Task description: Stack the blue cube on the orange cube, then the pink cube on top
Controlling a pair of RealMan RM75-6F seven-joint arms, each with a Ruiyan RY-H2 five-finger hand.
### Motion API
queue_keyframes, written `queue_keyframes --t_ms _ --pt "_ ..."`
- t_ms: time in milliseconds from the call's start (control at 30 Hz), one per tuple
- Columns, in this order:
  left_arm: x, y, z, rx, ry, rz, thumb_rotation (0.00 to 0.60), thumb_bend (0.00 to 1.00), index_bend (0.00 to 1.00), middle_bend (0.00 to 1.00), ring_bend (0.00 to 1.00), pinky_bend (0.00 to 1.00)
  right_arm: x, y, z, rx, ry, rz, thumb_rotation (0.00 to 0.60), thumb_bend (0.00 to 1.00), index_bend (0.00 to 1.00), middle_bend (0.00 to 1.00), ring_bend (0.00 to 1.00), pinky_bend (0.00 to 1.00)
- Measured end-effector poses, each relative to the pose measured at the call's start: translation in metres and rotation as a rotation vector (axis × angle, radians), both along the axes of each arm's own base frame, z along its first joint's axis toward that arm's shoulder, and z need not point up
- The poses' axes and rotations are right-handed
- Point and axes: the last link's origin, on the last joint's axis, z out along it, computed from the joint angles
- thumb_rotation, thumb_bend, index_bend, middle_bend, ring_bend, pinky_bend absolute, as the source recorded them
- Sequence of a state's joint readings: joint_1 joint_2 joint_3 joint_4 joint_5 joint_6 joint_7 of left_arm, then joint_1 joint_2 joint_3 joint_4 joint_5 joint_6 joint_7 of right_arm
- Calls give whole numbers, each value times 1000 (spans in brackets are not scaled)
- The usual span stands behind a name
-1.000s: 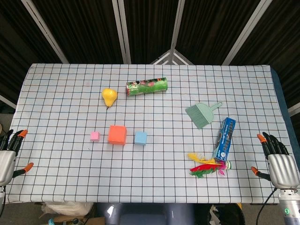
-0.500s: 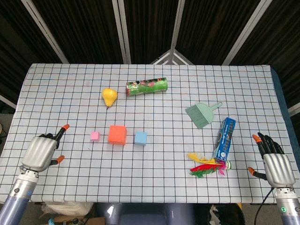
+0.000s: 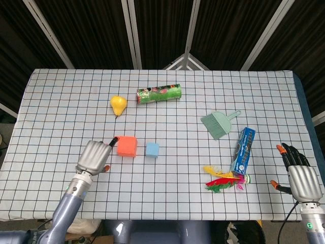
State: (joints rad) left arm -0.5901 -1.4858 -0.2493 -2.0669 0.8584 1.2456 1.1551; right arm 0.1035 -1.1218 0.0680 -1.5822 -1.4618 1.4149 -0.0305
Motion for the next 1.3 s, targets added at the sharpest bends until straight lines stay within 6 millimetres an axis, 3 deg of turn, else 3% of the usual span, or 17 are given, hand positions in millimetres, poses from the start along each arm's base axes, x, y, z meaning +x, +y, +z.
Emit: queue_keyframes --t_ms 133,333,833,1300 --pt "31 5 -22 -5 -5 -10 600 155 188 657 563 630 -2 0 3 -7 -5 -9 600 189 82 73 85 163" --pt "53 11 -45 10 0 34 600 155 180 658 566 633 -4 0 3 0 -8 -14 600 190 82 73 86 163" --pt "66 35 -87 48 75 98 600 155 190 660 574 640 -6 -2 2 11 -12 -26 600 190 82 73 86 163" --pt "83 35 -108 23 85 54 600 155 215 661 577 642 -6 -2 2 14 -17 -32 600 190 82 73 91 163"
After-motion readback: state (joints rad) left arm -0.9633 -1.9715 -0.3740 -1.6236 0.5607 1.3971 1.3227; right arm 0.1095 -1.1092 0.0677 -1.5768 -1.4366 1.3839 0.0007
